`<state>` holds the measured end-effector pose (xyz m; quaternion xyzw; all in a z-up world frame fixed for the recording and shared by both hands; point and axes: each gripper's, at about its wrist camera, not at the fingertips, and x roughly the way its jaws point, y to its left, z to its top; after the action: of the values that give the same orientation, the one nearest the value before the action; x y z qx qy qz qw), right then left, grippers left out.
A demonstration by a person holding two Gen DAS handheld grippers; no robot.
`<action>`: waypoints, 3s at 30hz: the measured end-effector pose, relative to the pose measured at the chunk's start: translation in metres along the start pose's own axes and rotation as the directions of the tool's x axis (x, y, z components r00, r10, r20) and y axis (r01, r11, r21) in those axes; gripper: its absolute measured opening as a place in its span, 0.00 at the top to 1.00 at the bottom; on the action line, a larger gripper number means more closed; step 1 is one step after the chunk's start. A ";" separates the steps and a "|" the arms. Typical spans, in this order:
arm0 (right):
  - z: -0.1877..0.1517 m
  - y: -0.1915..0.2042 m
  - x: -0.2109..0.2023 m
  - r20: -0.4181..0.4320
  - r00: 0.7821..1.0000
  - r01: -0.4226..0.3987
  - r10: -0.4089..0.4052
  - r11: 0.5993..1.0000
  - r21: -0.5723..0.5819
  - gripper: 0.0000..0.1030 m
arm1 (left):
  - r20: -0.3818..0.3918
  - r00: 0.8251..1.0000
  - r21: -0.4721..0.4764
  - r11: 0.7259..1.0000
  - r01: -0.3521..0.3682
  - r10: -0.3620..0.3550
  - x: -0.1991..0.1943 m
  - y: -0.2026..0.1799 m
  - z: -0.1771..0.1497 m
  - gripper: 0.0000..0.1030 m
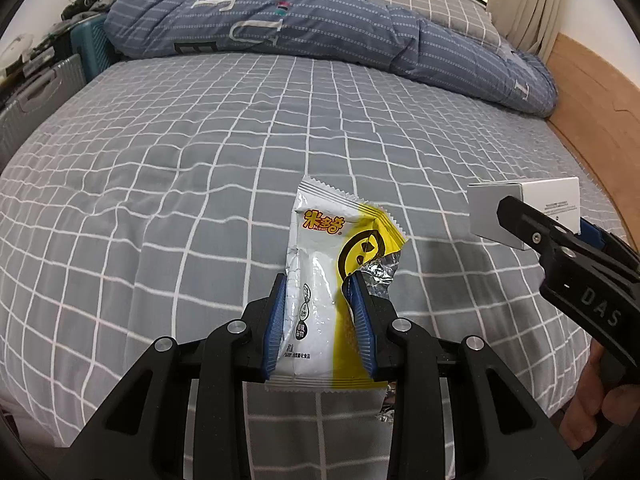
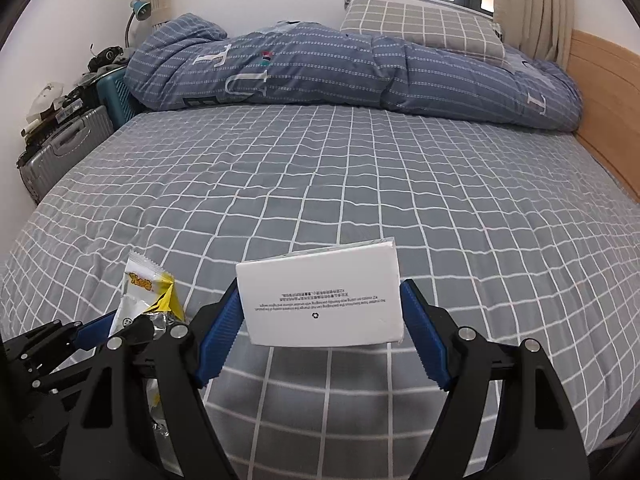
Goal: Collect trash
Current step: 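Carry the snack wrapper and earphone box off the bed over the wastebasket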
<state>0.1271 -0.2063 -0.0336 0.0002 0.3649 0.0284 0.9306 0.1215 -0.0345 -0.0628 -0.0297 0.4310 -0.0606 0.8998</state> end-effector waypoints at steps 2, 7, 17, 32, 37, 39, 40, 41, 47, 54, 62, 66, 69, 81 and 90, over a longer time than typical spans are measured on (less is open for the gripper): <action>-0.005 0.000 -0.008 0.004 1.000 0.005 -0.005 1.000 -0.006 0.29 | 0.005 1.000 0.003 1.000 0.001 -0.001 -0.005 -0.003 -0.005 0.70; -0.012 -0.004 -0.020 0.006 1.000 0.008 -0.008 1.000 -0.002 0.29 | 0.002 1.000 0.009 1.000 0.006 -0.006 -0.012 -0.011 -0.016 0.70; -0.023 -0.004 -0.050 0.034 0.999 0.005 -0.005 1.000 -0.003 0.29 | 0.007 1.000 0.003 1.000 0.015 -0.015 -0.029 -0.014 -0.032 0.70; -0.054 -0.003 -0.088 0.038 0.999 0.008 -0.007 1.000 -0.027 0.29 | 0.005 1.000 0.000 1.000 0.031 -0.031 -0.054 -0.020 -0.065 0.70; -0.067 -0.006 -0.098 0.029 1.000 0.004 -0.004 1.000 -0.021 0.29 | 0.003 0.999 0.008 0.999 0.044 -0.045 -0.062 -0.026 -0.074 0.70; -0.072 -0.006 -0.104 0.029 1.000 -0.001 0.001 1.000 -0.017 0.29 | 0.001 0.999 0.009 0.999 0.047 -0.047 -0.065 -0.028 -0.079 0.70; -0.074 -0.006 -0.105 0.027 1.000 -0.003 0.003 1.000 -0.017 0.29 | -0.001 0.999 0.009 0.999 0.049 -0.049 -0.066 -0.028 -0.081 0.70; -0.077 -0.005 -0.107 0.022 1.000 -0.006 0.007 1.000 -0.016 0.29 | -0.002 0.999 0.007 0.999 0.050 -0.050 -0.066 -0.028 -0.083 0.70; -0.097 -0.006 -0.112 -0.006 1.000 -0.012 0.012 1.000 -0.015 0.29 | -0.018 0.999 -0.002 0.999 0.049 -0.049 -0.069 -0.027 -0.097 0.70; -0.117 -0.010 -0.122 -0.026 1.000 -0.015 0.015 1.000 0.001 0.29 | -0.028 0.998 0.013 0.999 0.053 -0.052 -0.077 -0.034 -0.113 0.70; -0.138 -0.006 -0.137 -0.047 0.999 -0.027 0.027 1.000 0.003 0.29 | -0.044 0.998 0.031 0.998 0.046 -0.044 -0.088 -0.037 -0.133 0.70; -0.150 -0.007 -0.145 -0.056 0.998 -0.027 0.028 1.000 0.010 0.29 | -0.052 0.997 0.036 0.998 0.050 -0.048 -0.095 -0.039 -0.146 0.70; -0.158 -0.007 -0.152 -0.061 0.998 -0.029 0.030 0.999 0.017 0.29 | -0.060 0.997 0.041 0.998 0.050 -0.048 -0.101 -0.040 -0.156 0.70; -0.195 0.004 -0.177 -0.105 0.993 -0.052 0.054 0.998 0.023 0.29 | -0.111 0.992 0.036 0.997 0.062 -0.057 -0.123 -0.040 -0.201 0.70; -0.226 0.008 -0.186 -0.165 0.985 -0.041 0.044 0.999 0.023 0.29 | -0.173 0.984 0.041 0.998 0.042 -0.034 -0.132 -0.037 -0.235 0.70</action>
<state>-0.1634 -0.2130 -0.0731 0.0145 0.4410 0.0447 0.8963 -0.1469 -0.0539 -0.1042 -0.0128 0.5051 -0.0897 0.8583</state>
